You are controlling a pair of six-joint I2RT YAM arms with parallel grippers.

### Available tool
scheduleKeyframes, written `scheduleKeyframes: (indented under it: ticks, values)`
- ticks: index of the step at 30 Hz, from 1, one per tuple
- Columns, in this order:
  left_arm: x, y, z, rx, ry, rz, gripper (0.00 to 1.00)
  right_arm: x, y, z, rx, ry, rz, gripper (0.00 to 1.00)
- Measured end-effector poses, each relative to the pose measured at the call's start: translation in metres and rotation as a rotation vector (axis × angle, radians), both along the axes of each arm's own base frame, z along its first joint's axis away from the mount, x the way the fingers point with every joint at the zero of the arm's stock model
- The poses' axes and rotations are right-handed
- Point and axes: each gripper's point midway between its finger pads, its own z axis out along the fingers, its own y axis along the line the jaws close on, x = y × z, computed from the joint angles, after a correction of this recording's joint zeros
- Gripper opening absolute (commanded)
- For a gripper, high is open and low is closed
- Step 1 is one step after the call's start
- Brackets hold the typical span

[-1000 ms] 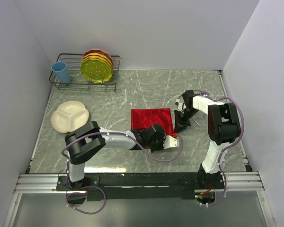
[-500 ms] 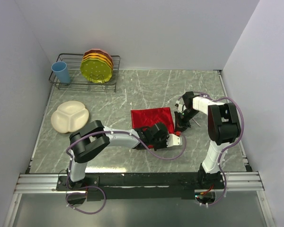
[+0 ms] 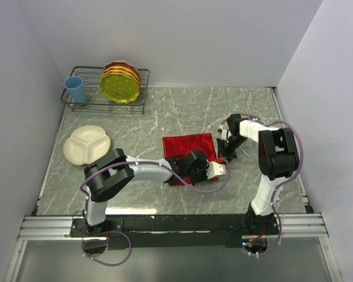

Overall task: Fold the napkin into a case and place the utensils inside
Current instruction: Smooth out the square-folded napkin at the center of the board.

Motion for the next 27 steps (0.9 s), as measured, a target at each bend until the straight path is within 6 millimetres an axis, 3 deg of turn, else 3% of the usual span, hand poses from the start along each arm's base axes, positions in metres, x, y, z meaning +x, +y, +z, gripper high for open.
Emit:
scheduleKeyframes:
  ticks: [10, 13, 17, 19, 23, 25, 27]
  values:
    - [0.006, -0.005, 0.010, -0.050, 0.027, 0.051, 0.19, 0.000, 0.000, 0.000, -0.003, 0.002, -0.006, 0.00]
    - [0.010, -0.007, 0.014, -0.064, 0.035, 0.068, 0.23, 0.000, 0.000, 0.000, -0.004, 0.002, -0.007, 0.00]
    - [0.017, -0.013, 0.018, -0.078, 0.036, 0.082, 0.42, 0.000, -0.001, 0.000, -0.006, 0.003, -0.009, 0.00]
    - [0.020, -0.014, 0.016, -0.073, 0.044, 0.090, 0.47, 0.000, -0.001, 0.000, -0.006, 0.003, -0.009, 0.00]
    - [0.020, -0.002, 0.011, -0.048, 0.117, 0.114, 0.62, 0.000, 0.000, 0.000, -0.005, 0.002, -0.008, 0.00]
    - [0.024, 0.009, 0.019, -0.050, 0.166, 0.140, 0.70, -0.003, 0.002, 0.000, 0.006, 0.001, -0.003, 0.00]
    - [0.033, 0.028, 0.045, -0.080, 0.214, 0.180, 0.76, -0.009, 0.005, 0.000, 0.020, 0.007, 0.006, 0.00]
